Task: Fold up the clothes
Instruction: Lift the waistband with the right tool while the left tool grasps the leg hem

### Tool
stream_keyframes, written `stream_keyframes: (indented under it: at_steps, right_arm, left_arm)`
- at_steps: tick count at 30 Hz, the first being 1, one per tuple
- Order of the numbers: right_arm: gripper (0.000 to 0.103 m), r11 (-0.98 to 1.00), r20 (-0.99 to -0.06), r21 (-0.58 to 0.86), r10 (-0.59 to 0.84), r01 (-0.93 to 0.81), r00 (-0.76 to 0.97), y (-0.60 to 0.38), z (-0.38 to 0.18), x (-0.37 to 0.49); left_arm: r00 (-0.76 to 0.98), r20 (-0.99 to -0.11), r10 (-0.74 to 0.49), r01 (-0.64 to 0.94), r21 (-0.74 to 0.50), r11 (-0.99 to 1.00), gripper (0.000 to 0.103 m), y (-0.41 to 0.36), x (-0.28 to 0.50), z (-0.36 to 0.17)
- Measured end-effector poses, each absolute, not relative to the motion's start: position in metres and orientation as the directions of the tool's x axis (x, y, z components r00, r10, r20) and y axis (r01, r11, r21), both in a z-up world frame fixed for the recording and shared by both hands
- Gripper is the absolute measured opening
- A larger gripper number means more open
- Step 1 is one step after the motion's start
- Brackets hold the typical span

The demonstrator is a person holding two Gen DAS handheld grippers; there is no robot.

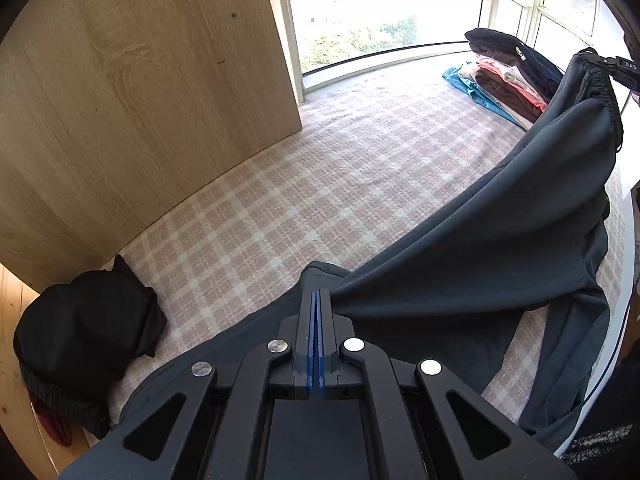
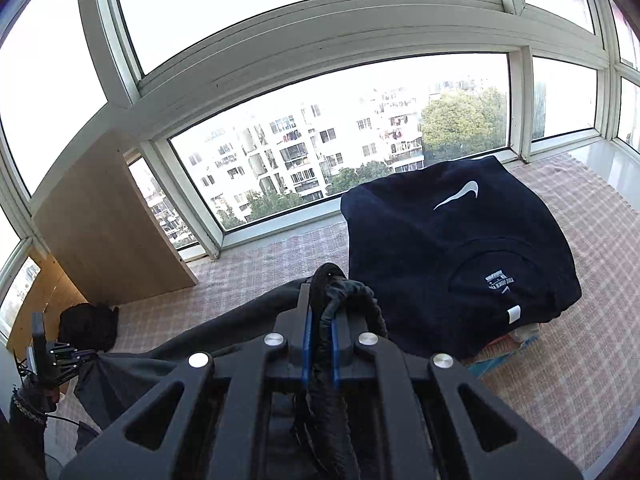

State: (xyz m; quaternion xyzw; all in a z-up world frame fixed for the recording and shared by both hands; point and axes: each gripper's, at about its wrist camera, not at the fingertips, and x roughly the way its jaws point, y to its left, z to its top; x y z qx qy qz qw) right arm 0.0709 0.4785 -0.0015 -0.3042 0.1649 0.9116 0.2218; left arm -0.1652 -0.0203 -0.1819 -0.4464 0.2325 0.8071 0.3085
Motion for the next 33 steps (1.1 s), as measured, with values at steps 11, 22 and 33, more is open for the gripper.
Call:
stream_keyframes:
  at_steps: [11,22,33]
  right_arm:
    - [0.041,-0.906,-0.808,0.015,0.238,-0.423,-0.540,0.471,-0.057,0.033]
    - [0.051,-0.850,-0.861,0.097,0.189,-0.517,-0.473,0.493,-0.129,0.179]
    - [0.051,-0.874,-0.878,0.216,0.022,-0.436,-0.479,0.520,-0.201,0.149]
  left_arm:
    - [-0.409,-0.895,0.178,-0.690,0.175,-0.703,0.011,-0.013,-0.188,-0.210]
    - [-0.055,-0.933,0.355,-0.850,-0.142,-0.507,0.026,0.055,-0.026,-0.228]
    - [0.002,-0.950,0.312,-0.908,-0.133,-0.398,0.046,0.170,0.036,-0.258]
